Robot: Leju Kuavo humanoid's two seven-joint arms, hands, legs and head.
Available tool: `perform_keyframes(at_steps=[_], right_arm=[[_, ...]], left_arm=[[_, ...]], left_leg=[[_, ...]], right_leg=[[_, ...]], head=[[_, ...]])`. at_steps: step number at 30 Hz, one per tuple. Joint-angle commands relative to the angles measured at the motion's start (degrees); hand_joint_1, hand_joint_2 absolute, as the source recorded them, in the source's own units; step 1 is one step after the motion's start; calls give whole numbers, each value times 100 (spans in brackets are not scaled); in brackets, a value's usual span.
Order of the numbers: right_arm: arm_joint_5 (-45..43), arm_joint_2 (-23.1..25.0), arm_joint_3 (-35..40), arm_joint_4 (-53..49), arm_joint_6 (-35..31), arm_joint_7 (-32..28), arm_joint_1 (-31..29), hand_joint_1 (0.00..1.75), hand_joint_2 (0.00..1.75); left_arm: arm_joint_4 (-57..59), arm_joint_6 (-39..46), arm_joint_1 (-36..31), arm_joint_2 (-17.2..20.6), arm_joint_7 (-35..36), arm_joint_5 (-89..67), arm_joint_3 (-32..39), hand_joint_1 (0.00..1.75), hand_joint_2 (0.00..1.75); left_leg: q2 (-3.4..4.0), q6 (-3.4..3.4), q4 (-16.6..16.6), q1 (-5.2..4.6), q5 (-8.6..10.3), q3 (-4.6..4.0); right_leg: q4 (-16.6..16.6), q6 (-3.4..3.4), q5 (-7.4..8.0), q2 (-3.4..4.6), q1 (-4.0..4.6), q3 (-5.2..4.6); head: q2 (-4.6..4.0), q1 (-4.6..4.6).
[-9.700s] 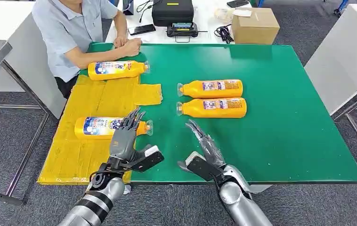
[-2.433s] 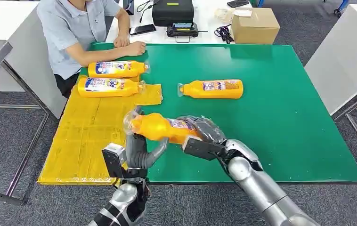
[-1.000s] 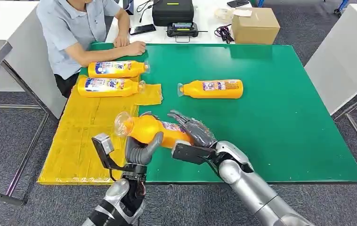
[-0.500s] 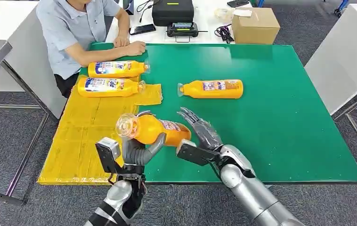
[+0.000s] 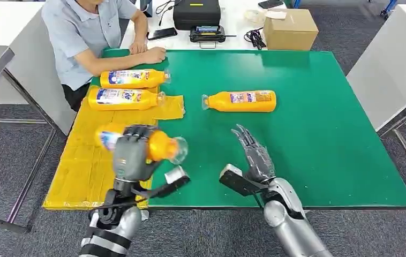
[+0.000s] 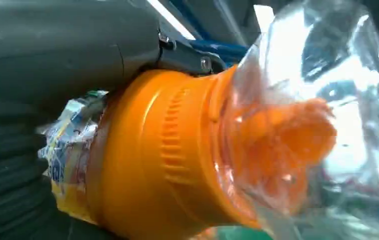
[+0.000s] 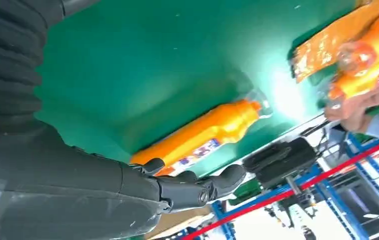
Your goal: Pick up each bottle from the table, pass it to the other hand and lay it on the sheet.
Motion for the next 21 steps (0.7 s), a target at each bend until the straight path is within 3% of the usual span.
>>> perform_keyframes(at_steps=[1,2,3,4,14,15,16,17,21], right_arm=[[187,73,-618,-321,-38,-19,460,0,175],[228,77,-693,-365,-52,-13,537,0,175],[231,85,-790,-439,-50,-20,637,0,175],[223,114,-927,-496,-48,-23,752,0,175],[182,141,-1040,-540,20,-60,816,0,175],[200,164,-1074,-522,41,-58,811,0,175],[209,171,-1133,-523,47,-62,842,0,175],[152,175,-1170,-514,112,-58,851,0,175],[-10,240,-1375,-434,274,-183,831,0,175]], left_arm=[[285,-13,-306,1123,1837,-524,-528,161,175],[816,-183,-623,1651,2727,-524,-1243,147,175],[1075,-306,-812,1808,3359,-524,-1735,145,175],[1398,-672,-942,1856,3747,-524,-1976,84,175],[1764,-717,-1061,1794,3712,-524,-1939,84,175],[1914,-1013,-1071,1650,3635,-524,-1761,96,175],[2174,-1349,-1154,1518,3487,-524,-1548,150,175],[2366,-1446,-1221,1451,3384,-524,-1434,168,175],[3429,-1529,-1631,1147,2827,-319,-932,175,175]], left_leg=[[11,-9,-9,0,-7,25],[9,-14,-13,4,-10,39],[-5,-11,-16,-1,-2,31],[-14,-16,-18,2,-2,41],[14,-11,-3,1,-8,20],[7,-10,-3,-1,-5,13],[7,-14,-1,3,-10,24],[4,-14,-1,3,-10,23],[-1,-16,0,6,-9,31]], right_leg=[[-5,-11,-6,7,1,21],[-10,-17,-10,3,5,36],[-10,-14,-7,-10,-1,31],[-11,-20,-12,-20,2,43],[-1,-14,-8,3,1,15],[0,-12,-7,-2,-1,9],[1,-18,-12,-1,3,21],[0,-18,-12,-3,4,21],[-3,-20,-12,-8,7,31]], head=[[0,0],[0,2],[0,2],[0,2],[0,2],[0,2],[0,2],[0,2],[0,0]])
